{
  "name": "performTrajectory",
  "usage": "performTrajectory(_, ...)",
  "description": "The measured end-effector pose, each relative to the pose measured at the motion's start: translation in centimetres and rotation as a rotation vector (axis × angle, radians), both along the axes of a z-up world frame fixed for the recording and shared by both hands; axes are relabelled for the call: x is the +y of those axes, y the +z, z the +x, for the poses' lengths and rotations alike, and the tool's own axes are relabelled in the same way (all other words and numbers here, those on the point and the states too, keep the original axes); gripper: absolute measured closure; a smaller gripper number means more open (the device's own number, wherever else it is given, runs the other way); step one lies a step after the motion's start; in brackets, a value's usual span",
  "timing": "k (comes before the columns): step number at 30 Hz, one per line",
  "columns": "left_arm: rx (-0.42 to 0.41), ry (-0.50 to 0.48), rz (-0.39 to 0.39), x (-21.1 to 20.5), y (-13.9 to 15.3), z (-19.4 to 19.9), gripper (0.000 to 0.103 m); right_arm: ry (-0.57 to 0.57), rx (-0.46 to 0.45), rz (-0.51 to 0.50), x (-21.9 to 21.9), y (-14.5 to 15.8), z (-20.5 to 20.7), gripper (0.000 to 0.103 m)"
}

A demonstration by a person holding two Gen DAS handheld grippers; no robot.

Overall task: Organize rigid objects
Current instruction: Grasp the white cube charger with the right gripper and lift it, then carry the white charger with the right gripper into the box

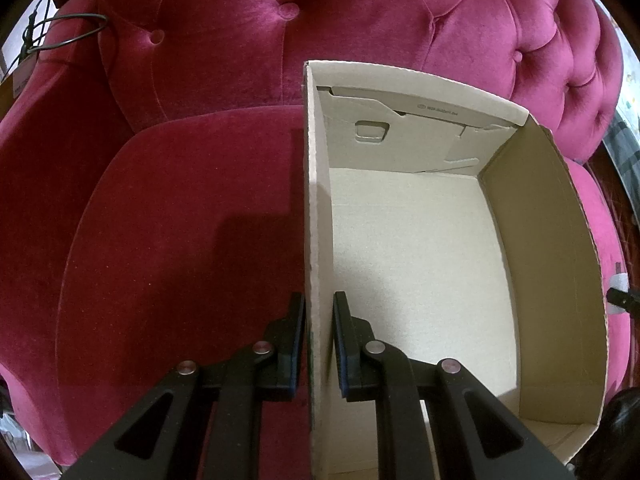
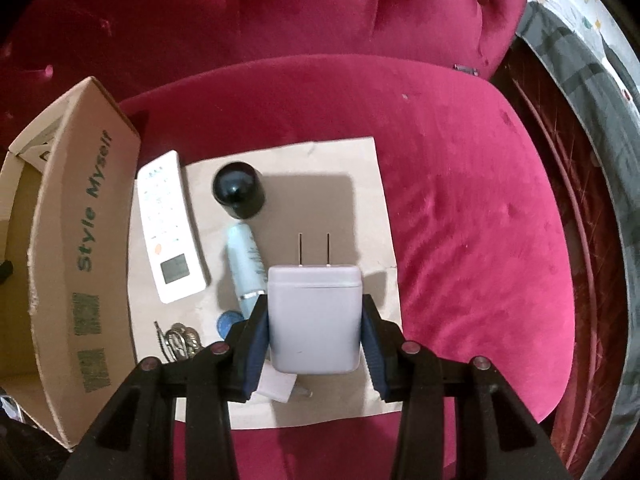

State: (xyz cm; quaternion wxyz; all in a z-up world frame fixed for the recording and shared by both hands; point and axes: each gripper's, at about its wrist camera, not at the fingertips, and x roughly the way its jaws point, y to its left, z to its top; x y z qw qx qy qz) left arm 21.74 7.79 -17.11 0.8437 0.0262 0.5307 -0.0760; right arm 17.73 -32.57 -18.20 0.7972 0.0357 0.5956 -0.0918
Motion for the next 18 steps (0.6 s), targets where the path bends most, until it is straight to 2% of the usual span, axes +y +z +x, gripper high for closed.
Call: performTrajectory(18, 0.007, 0.002, -0.002, -0.2, 0.0, 0.1, 0.088, 0.117, -0.06, -0.01, 5.7, 4.9, 1.1, 0.058)
